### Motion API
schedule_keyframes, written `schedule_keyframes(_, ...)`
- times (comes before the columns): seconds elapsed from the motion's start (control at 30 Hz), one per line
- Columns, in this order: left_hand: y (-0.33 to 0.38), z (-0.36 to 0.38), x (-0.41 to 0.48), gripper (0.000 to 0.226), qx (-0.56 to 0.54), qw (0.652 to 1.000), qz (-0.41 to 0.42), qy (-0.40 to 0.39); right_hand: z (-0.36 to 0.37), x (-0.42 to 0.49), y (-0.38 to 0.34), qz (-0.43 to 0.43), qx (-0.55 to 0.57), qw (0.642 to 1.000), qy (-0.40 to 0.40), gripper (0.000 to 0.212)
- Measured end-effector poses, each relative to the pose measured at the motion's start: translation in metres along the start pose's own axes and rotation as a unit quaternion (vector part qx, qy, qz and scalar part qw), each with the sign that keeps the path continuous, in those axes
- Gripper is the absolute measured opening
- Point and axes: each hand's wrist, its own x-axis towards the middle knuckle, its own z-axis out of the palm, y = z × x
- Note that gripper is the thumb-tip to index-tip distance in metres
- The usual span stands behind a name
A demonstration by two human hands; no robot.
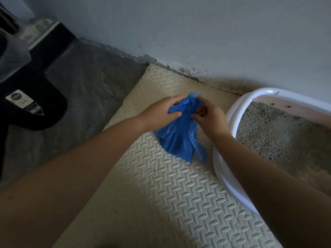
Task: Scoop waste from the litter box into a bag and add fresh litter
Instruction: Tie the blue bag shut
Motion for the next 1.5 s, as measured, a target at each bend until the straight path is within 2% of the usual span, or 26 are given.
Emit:
schedule_keyframes(0.13,-0.007,0.007,-0.002,0.057,0.005,1.000,-0.006,0.002,0.003,-0.001,0.001,-0.029,-0.049,0.998,0.022,0.036)
schedule_keyframes(0.27,-0.006,0.015,-0.005,0.044,0.004,0.999,0.007,0.034,0.005,-0.007,0.000,-0.077,-0.043,0.995,0.047,0.017)
schedule_keyframes(0.53,0.017,0.018,-0.013,0.030,-0.088,0.985,0.024,0.143,-0.013,-0.015,-0.028,-0.108,-0.002,0.994,0.035,0.015)
schedule_keyframes(0.7,0.062,-0.006,-0.026,0.024,-0.147,0.978,0.026,0.149,-0.054,-0.026,-0.072,-0.075,-0.003,0.996,0.039,0.014)
schedule_keyframes(0.87,0.139,-0.064,-0.055,0.026,-0.181,0.973,0.012,0.144,-0.111,-0.047,-0.158,-0.054,0.012,0.998,0.038,0.014)
schedule_keyframes(1.07,0.259,-0.180,-0.103,0.027,-0.185,0.975,-0.017,0.122,-0.190,-0.064,-0.298,-0.071,0.002,0.997,0.020,0.014)
schedule_keyframes(1.3,0.408,-0.324,-0.165,0.029,-0.174,0.978,-0.005,0.114,-0.295,-0.090,-0.482,-0.091,0.010,0.996,0.015,0.015)
schedule_keyframes(1.5,0.500,-0.433,-0.212,0.034,-0.162,0.980,0.018,0.118,-0.357,-0.108,-0.617,-0.125,0.012,0.992,0.024,0.016)
